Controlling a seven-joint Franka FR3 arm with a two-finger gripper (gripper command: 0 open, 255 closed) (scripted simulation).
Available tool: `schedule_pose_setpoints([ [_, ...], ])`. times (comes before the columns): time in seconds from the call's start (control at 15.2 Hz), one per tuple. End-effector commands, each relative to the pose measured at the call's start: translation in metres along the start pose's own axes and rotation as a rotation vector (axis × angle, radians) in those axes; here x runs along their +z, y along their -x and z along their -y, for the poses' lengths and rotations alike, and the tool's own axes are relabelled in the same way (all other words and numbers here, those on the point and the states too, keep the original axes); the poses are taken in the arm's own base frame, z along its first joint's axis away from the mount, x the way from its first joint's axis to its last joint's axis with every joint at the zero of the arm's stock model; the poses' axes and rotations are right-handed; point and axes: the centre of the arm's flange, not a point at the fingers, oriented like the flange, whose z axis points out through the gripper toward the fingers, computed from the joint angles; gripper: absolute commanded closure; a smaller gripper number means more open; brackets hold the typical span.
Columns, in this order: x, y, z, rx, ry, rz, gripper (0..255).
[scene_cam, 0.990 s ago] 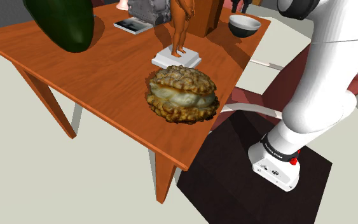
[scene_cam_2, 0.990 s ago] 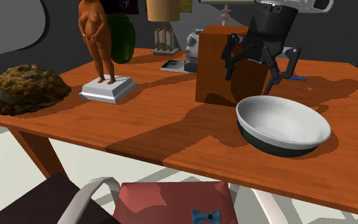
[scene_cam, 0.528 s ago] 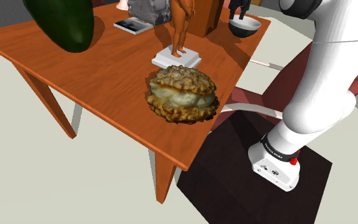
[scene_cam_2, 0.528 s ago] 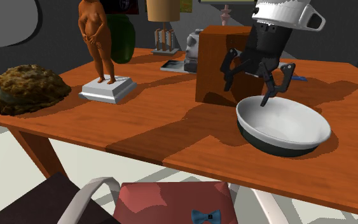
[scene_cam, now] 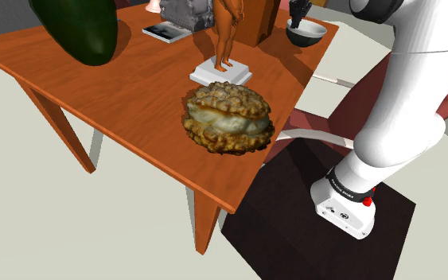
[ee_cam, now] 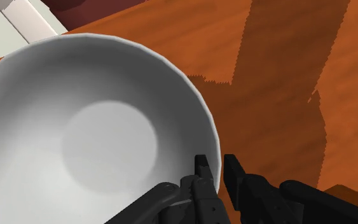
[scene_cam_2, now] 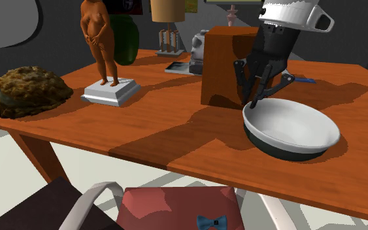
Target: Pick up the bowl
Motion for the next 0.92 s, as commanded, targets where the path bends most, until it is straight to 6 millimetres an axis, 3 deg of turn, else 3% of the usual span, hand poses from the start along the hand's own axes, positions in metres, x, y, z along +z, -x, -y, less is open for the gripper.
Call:
schedule_pose_setpoints([
  [0.0, 0.000, 0.000, 0.000, 0.000, 0.000, 0.001, 255],
  [0.86, -0.062, 0.009, 0.006, 0.000, 0.000, 0.001, 255],
])
